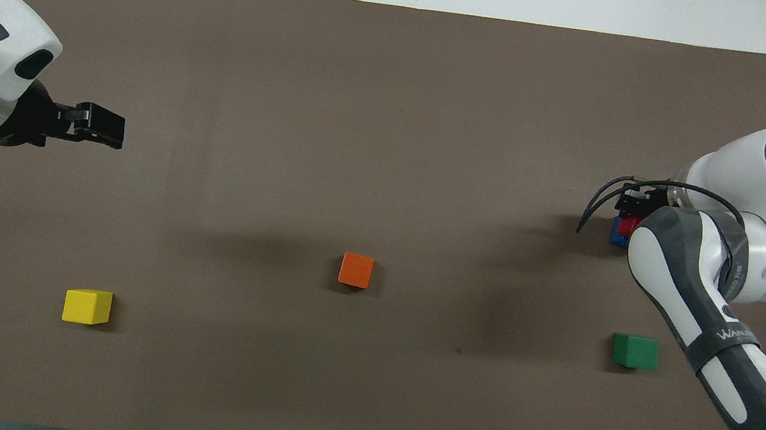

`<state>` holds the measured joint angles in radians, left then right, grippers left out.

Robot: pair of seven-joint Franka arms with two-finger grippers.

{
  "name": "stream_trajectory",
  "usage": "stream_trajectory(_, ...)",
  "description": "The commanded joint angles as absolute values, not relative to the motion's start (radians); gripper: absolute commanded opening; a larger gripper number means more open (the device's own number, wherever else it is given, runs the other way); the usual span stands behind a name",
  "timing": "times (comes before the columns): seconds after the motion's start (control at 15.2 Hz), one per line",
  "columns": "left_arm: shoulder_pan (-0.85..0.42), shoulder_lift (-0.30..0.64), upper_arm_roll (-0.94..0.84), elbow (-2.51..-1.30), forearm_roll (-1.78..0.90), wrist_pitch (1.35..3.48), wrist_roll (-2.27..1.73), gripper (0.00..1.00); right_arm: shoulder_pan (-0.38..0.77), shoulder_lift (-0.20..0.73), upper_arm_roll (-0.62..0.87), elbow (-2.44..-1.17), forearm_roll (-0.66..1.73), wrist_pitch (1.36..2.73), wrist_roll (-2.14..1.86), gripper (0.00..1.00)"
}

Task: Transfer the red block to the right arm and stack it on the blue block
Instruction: 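Lower the red cube onto the blue cube with the right gripper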

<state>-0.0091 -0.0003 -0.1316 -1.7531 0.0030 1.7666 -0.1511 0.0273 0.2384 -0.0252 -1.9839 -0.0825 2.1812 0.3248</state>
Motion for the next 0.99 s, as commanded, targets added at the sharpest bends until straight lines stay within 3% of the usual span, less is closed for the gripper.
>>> stream_trajectory(0.0, -0.04, -0.025, -0.107, -1.769, -0.012, 1.746, -0.147, 1.0, 0.012, 0.249, -0.014, -1.97, -0.114, 2.175, 0.353, 0.0)
stream_trajectory(0.33, -0.043, -0.026, -0.106, -1.753, -0.012, 1.721, -0.153, 1.0, -0.008, 0.249, -0.014, -1.971, -0.114, 2.174, 0.348, 0.0)
stream_trajectory(0.59, -0.044, 0.017, -0.121, -1.597, -0.011, 1.649, -0.14, 1.0, -0.017, 0.249, -0.011, -1.971, -0.095, 2.169, 0.351, 0.0)
stream_trajectory(0.92, -0.045, 0.014, -0.124, -1.601, -0.015, 1.644, -0.144, 1.0, -0.018, 0.25, -0.009, -1.954, -0.086, 2.148, 0.348, 0.0)
